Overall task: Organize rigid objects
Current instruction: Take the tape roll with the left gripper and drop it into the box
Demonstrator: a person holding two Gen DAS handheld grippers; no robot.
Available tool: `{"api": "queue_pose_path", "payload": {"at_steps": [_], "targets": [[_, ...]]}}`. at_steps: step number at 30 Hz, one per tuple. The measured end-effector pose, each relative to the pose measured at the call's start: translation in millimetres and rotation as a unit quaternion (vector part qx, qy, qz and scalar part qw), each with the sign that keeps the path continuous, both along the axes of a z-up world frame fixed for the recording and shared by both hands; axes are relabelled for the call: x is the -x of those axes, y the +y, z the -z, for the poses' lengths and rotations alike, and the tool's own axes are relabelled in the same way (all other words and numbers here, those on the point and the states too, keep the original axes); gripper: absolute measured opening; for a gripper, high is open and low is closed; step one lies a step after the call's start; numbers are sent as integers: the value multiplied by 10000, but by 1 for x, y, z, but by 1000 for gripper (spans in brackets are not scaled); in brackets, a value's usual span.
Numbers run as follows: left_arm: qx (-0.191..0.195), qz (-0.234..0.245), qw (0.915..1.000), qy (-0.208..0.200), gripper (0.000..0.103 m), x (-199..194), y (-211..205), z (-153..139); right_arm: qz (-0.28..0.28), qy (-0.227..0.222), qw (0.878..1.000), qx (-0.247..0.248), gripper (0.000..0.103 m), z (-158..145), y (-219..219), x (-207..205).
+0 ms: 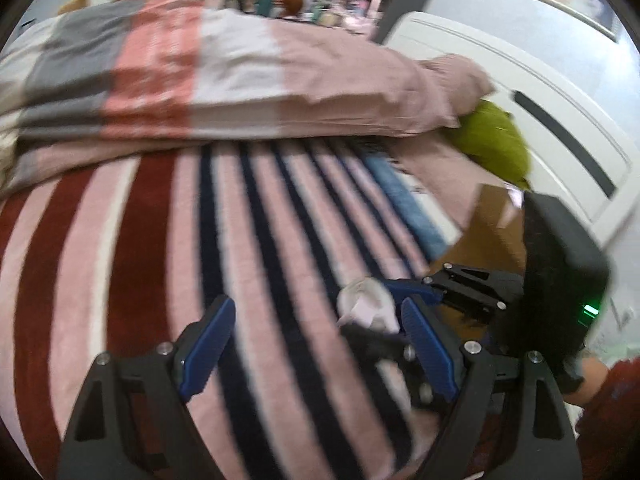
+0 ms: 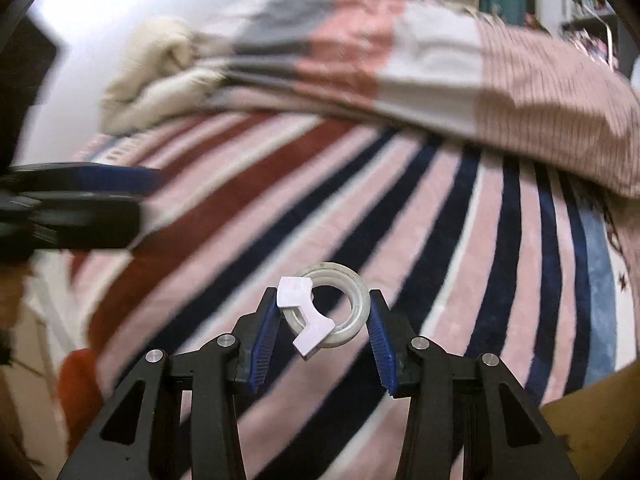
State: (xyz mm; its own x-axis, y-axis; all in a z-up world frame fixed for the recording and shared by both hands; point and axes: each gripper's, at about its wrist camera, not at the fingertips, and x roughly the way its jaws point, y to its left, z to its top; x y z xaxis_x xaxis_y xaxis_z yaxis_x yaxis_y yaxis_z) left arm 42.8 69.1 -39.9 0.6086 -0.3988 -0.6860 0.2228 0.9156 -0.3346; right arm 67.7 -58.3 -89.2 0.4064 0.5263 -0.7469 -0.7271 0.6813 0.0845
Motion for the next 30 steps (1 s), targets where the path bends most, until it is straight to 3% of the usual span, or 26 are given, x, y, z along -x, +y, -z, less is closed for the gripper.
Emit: {"api": "queue_pose_path", "payload": {"at_steps": [5, 9, 12, 21, 30], "targets": [[207, 652, 9976, -144, 61, -3, -46, -29, -136, -552, 9982, -206, 39, -57, -22, 35], [278, 1108, 9932, -245, 43, -8, -85, -49, 6, -908, 9957, -177, 39, -82, -48, 49], [221, 1442, 9888, -305, 33, -11, -118, -60, 171, -927, 9952, -255, 39, -91, -75, 46], [-22, 2035, 9787, -269, 33, -41, -212, -72, 737, -1009, 9920, -152, 39, -107, -157, 32], [-202, 2314, 9726, 125, 33, -77, -274, -52, 1017, -480, 9932, 299, 39, -96, -213, -1]]}}
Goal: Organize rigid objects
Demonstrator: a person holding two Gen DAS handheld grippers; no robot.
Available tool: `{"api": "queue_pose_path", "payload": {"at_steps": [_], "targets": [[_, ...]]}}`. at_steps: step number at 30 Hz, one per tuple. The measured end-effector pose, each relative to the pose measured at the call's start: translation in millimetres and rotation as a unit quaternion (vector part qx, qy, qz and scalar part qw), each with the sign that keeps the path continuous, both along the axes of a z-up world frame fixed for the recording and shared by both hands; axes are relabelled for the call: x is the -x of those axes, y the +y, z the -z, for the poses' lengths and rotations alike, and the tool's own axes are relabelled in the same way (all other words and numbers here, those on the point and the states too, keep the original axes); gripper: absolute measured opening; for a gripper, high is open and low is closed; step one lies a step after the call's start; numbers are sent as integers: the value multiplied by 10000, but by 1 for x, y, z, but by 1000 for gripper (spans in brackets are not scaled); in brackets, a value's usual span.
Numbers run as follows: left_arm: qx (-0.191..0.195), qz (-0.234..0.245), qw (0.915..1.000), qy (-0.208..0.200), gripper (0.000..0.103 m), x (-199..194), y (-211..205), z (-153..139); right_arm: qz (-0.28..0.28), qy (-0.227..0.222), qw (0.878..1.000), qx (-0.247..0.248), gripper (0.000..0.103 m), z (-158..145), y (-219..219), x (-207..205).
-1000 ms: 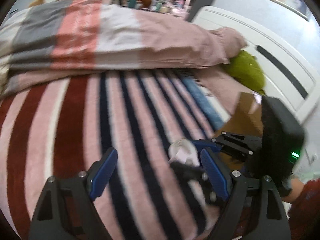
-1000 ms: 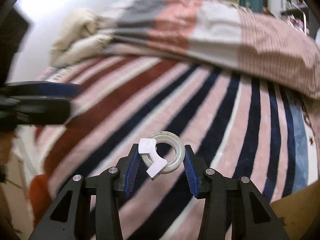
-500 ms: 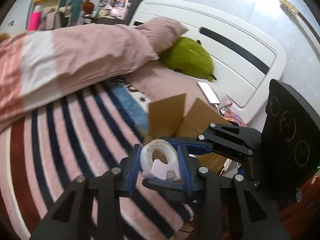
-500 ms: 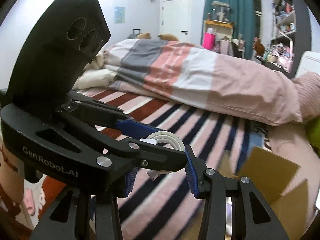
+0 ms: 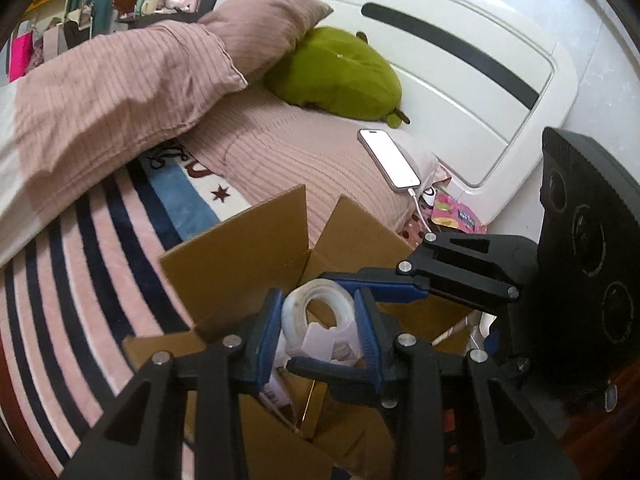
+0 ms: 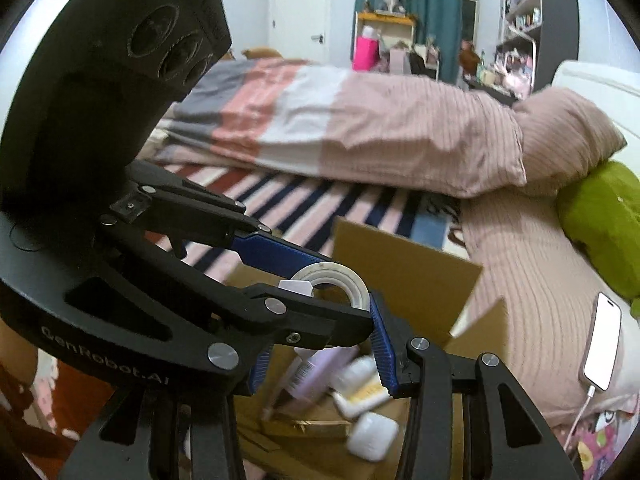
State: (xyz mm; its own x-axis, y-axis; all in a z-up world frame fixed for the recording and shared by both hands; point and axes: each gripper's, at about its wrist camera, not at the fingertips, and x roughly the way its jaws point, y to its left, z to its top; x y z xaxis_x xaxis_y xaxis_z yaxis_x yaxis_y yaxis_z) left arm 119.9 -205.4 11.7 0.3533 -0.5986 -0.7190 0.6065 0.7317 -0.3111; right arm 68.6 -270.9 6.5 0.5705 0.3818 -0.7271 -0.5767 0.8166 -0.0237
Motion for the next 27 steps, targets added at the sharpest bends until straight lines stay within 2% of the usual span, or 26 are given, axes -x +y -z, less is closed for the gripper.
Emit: {"api": "queue_pose_path", "payload": {"at_steps": [4, 6, 9, 11, 18, 20, 22, 24, 26, 27], "targets": [[-109, -44, 9999, 58, 34, -6, -6, 7, 46, 281, 9995, 136, 39, 7, -9, -9], [-194, -135, 9997, 52, 39, -9, -5, 9, 65, 354, 9991, 210, 39, 11, -11, -11], [-173, -283, 9994, 22, 54, -9, 2, 8, 60, 433, 9988, 232, 40, 14, -14, -11], [-125, -393, 9991, -48, 63, -7, 9, 4, 66, 477, 9987, 176, 47, 14, -16, -12], [-125, -1007, 9937, -474, 76, 15, 44, -17, -3, 354, 9993, -70, 61, 2, -14, -5], [-142, -1326, 9888, -675, 84, 25, 57, -24, -74, 252, 9993, -265, 68, -4, -12, -2], [-197, -1711, 9809, -902, 85, 35, 72, -30, -130, 70, 9990, -432, 76, -13, -9, 4], [-300, -2158, 9696, -1113, 85, 45, 87, -35, -192, -145, 9980, -590, 81, -20, -8, 10], [-424, -2595, 9560, -1301, 85, 54, 102, -36, -240, -341, 9961, -772, 92, -27, -8, 14], [-459, -2752, 9508, -1346, 85, 57, 108, -36, -234, -441, 9952, -842, 93, -30, -8, 18]]}}
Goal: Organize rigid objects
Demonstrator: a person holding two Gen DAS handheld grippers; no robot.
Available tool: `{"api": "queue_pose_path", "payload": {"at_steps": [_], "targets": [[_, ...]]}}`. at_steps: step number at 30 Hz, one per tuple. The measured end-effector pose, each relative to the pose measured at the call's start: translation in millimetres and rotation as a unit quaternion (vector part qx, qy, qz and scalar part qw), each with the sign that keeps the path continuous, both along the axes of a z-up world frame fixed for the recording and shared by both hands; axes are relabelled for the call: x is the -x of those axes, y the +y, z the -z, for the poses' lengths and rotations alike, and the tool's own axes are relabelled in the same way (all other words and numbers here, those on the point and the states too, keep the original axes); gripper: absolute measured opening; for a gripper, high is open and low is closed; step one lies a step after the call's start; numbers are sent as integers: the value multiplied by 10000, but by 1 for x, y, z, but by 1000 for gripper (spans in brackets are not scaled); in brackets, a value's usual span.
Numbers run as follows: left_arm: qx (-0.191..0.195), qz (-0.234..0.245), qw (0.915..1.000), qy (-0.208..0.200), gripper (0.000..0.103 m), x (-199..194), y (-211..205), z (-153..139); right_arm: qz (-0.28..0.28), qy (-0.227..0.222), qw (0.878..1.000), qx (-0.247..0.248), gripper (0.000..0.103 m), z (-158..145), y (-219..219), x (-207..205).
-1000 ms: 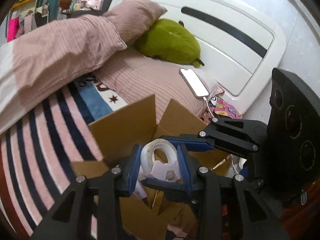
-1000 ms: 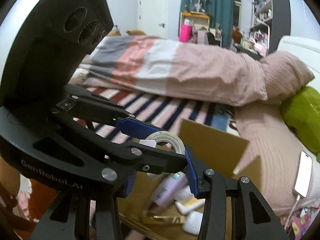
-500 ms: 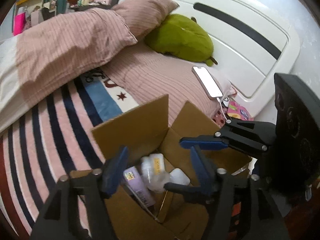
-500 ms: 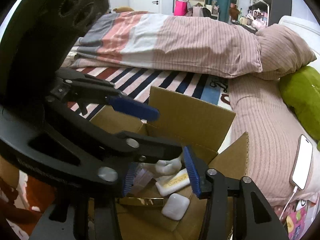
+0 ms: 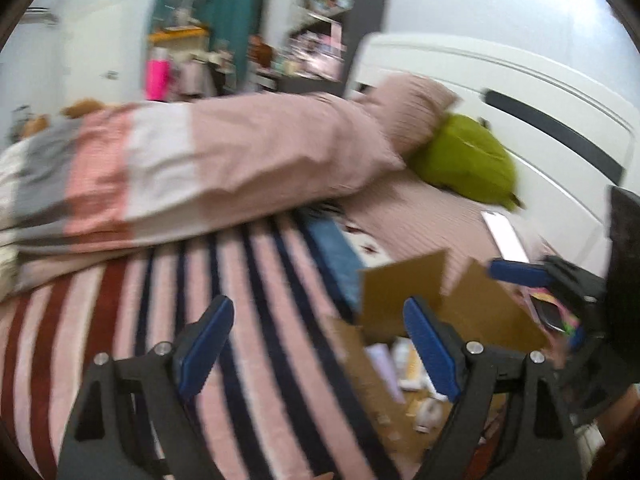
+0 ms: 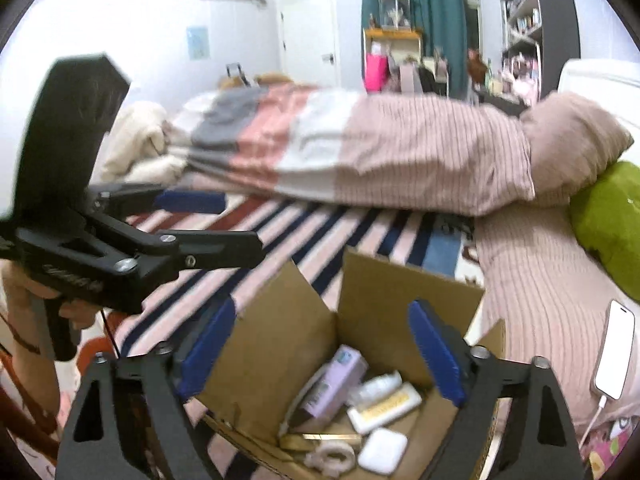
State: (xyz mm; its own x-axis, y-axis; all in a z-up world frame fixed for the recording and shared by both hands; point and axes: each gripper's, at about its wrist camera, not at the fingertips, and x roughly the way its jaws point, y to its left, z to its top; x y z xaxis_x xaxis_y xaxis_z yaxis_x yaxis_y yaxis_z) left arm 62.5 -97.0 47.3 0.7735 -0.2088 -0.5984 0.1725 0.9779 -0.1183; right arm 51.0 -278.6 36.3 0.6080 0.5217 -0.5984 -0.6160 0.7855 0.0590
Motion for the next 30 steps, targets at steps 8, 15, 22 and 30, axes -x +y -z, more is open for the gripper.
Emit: {"api": "queue_pose_path", "payload": {"at_steps": [8, 15, 22, 30], "targets": [[-87, -762, 9969, -194, 85, 26, 38, 6, -196, -497, 9975, -456, 101, -6, 3, 19], [-175, -921, 9953, -240, 85, 35, 43, 7, -105, -297, 9979, -568, 101, 1, 4, 20], [-222, -1031, 9941, -263, 85, 40, 46, 7, -88, -350, 9979, -545, 101, -2, 4, 25], [-260, -1087, 9934, -264, 85, 43, 45, 6, -109, -390, 9977, -541, 101, -4, 6, 28]]}}
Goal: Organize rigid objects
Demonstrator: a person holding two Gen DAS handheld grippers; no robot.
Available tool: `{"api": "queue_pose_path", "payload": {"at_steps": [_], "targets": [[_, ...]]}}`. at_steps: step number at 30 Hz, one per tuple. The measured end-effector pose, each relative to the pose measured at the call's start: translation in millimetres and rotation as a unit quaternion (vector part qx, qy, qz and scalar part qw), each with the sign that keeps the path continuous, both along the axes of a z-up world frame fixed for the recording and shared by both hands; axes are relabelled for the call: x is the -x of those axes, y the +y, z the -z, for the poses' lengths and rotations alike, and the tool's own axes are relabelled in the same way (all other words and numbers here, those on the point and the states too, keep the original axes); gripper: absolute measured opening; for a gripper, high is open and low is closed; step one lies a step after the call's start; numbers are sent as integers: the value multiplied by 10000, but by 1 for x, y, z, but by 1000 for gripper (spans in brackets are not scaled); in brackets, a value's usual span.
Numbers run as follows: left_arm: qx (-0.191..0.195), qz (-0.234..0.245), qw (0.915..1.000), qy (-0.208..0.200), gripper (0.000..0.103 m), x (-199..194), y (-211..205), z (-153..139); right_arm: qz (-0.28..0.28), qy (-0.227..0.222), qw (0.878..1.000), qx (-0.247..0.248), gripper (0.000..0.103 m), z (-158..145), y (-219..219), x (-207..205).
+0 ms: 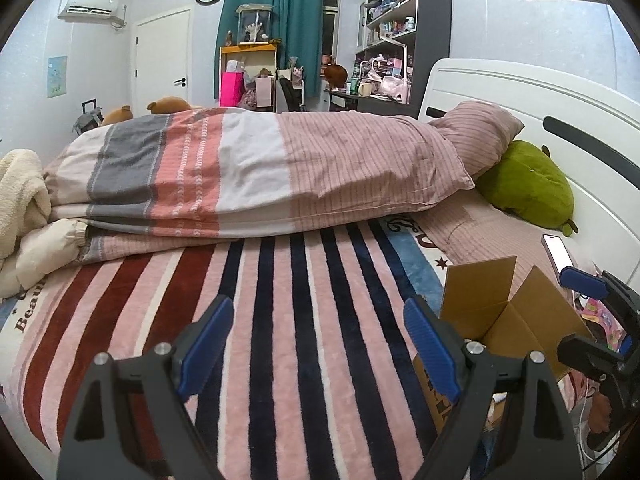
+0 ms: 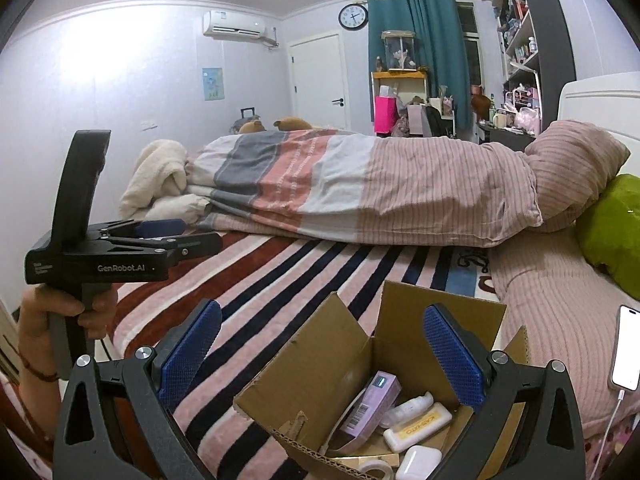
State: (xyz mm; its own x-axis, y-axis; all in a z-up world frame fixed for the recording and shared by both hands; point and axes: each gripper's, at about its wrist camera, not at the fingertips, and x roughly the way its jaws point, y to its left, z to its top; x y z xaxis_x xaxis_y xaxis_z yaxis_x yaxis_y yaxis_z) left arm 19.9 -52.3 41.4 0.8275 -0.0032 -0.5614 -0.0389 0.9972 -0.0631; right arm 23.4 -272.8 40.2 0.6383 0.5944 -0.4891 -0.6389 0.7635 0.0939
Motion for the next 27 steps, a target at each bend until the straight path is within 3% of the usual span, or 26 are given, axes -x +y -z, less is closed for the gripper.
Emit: {"api": "queue_pose_path", "payload": {"at_steps": [27], "targets": [[-54, -36, 10000, 9, 85, 2, 4, 1, 0, 55, 10000, -31, 101, 2, 3, 1]]}}
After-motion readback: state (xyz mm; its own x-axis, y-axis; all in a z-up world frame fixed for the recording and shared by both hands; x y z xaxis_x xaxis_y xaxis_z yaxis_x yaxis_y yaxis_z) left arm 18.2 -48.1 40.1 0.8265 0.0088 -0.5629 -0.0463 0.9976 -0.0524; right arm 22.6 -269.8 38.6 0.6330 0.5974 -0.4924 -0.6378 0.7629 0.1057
